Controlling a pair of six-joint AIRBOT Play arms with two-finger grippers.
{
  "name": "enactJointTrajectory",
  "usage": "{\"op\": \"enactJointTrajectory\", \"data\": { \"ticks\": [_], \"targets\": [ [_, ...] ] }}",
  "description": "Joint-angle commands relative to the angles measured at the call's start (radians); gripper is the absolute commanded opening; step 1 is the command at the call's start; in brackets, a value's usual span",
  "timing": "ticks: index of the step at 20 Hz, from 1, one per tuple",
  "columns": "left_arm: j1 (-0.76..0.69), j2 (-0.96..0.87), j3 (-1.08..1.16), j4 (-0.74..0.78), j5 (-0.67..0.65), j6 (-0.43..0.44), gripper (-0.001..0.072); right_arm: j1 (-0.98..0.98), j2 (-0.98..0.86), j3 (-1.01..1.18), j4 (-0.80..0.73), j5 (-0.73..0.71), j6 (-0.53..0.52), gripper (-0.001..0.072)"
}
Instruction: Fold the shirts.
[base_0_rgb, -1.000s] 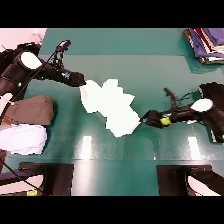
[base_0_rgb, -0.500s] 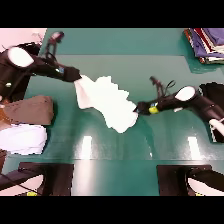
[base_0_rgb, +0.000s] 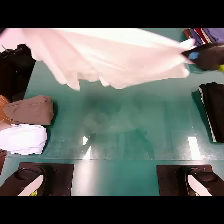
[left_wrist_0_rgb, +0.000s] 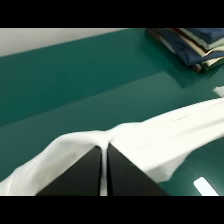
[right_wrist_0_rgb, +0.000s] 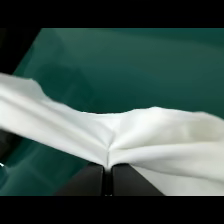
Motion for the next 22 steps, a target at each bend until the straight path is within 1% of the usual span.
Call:
{"op": "enactJointTrajectory", "data": {
  "ticks": [1,3,5,8,10,12,14,16,18,20,21,22],
  "targets": [
    [0.001,0.055,0.049,0.001,-0.070,-0.019,0.0023,-0.082,0.075,0.115,-0.032,0.090,0.021,0.0015],
    [0.001,0.032,0.033,-0.001,-0.130,-0.026,0.0023,-0.122,0.079,0.150,-0.031,0.113,0.041,0.0015],
    [0.001,-0.004,-0.011,-0.001,-0.181,-0.042,0.0023,-0.142,0.044,0.172,-0.030,0.150,0.066,0.0015],
    [0.001,-0.076,-0.148,-0.013,-0.251,-0.042,0.0024,-0.128,-0.077,0.174,-0.031,0.264,0.125,0.0015],
    [-0.003,-0.132,-0.283,-0.018,-0.271,-0.040,0.0024,-0.082,-0.189,0.145,-0.033,0.310,0.124,0.0016],
    [-0.029,-0.186,-0.439,-0.018,-0.257,-0.010,0.0024,-0.024,-0.296,0.053,-0.034,0.292,0.116,0.0016],
    [-0.066,-0.237,-0.597,-0.017,-0.198,-0.005,0.0025,0.022,-0.388,-0.059,-0.034,0.248,0.085,0.0016],
    [-0.094,-0.278,-0.724,-0.017,-0.130,0.033,0.0025,0.049,-0.452,-0.145,-0.032,0.205,0.085,0.0015],
    [-0.101,-0.298,-0.791,-0.023,-0.109,0.045,0.0026,0.064,-0.477,-0.197,-0.031,0.183,0.085,0.0015],
    [-0.100,-0.299,-0.796,-0.036,-0.108,0.046,0.0038,0.064,-0.476,-0.216,-0.031,0.166,0.085,0.0016],
    [-0.101,-0.298,-0.785,-0.039,-0.108,0.045,0.0279,0.064,-0.475,-0.215,-0.030,0.162,0.085,0.0016],
    [-0.100,-0.298,-0.769,-0.042,-0.108,0.045,0.0476,0.064,-0.470,-0.216,-0.031,0.155,0.085,0.0016]
  ]
}}
